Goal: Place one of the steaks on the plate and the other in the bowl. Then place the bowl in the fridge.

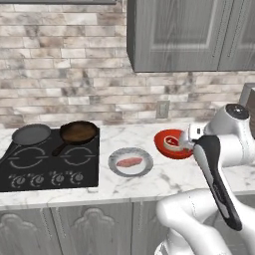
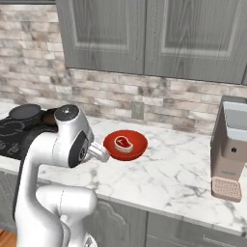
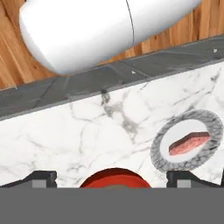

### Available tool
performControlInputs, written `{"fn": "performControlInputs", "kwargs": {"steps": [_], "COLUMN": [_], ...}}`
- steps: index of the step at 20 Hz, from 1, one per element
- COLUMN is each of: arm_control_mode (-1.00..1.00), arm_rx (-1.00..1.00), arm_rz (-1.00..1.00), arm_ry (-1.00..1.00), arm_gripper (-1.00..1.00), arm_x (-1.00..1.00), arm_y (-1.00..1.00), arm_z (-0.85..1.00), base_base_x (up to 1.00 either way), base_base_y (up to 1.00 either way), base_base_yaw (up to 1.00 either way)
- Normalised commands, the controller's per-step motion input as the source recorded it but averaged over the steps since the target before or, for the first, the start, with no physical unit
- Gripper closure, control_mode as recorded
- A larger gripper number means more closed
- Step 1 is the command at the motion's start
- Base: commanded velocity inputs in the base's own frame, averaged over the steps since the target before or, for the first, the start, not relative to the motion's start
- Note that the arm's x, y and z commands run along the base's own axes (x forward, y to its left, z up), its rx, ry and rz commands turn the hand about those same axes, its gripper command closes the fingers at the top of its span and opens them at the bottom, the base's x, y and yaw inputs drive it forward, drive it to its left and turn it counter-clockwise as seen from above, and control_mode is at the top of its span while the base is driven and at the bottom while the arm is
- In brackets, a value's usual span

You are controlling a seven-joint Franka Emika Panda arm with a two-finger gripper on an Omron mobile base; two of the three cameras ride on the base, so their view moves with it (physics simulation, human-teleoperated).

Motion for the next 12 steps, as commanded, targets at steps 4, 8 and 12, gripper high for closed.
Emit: {"fn": "performControlInputs", "kwargs": {"steps": [4, 8, 12], "arm_control_mode": [-1.00, -1.00, -1.00], "arm_rx": [-0.17, -0.22, -0.15], "arm_rz": [0.34, 0.24, 0.16], "arm_ry": [0.00, 0.00, 0.00], "arm_gripper": [-1.00, -1.00, -1.00], "arm_x": [-0.08, 0.00, -0.01], "arm_y": [0.32, 0.45, 0.20], "arm_z": [-0.03, -0.09, -0.04], "base_base_x": [0.00, 0.00, 0.00], "base_base_y": [0.00, 0.00, 0.00], "base_base_yaw": [0.00, 0.00, 0.00]}}
